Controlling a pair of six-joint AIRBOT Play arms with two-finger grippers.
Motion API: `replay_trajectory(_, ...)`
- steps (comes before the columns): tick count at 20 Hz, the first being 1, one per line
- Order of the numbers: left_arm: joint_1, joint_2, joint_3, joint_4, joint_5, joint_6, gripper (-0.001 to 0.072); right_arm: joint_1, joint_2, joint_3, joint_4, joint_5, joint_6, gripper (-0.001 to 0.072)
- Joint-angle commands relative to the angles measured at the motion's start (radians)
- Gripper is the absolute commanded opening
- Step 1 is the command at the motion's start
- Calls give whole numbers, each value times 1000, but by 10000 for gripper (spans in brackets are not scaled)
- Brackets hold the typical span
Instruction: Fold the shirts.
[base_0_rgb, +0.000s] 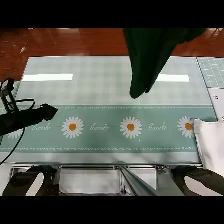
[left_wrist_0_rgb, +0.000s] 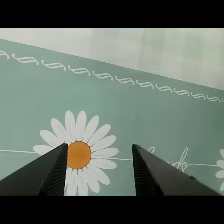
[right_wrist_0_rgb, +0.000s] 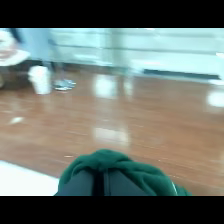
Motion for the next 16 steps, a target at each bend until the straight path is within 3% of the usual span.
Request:
replay_trajectory(1,0,16,-21,-21,43,-3,503,149,19,-38,21,97,-6,23)
replay_trajectory(5,8,16,-21,-19,60,-2,503,347,-31,-243,18,102,10,24)
replay_trajectory(9,8,16,-22,-19,39,-3,503,505,-174,-478,63,-50,66,23)
replay_trajectory(14,6,16,-23,-19,11,-2,503,601,-412,-542,209,-160,70,24)
replay_trajectory(15,6,16,-23,-19,3,-2,503,599,-436,-542,240,-170,72,73)
replay_trajectory(16,6,16,-23,-18,2,5,503,581,-442,-542,256,-174,78,305)
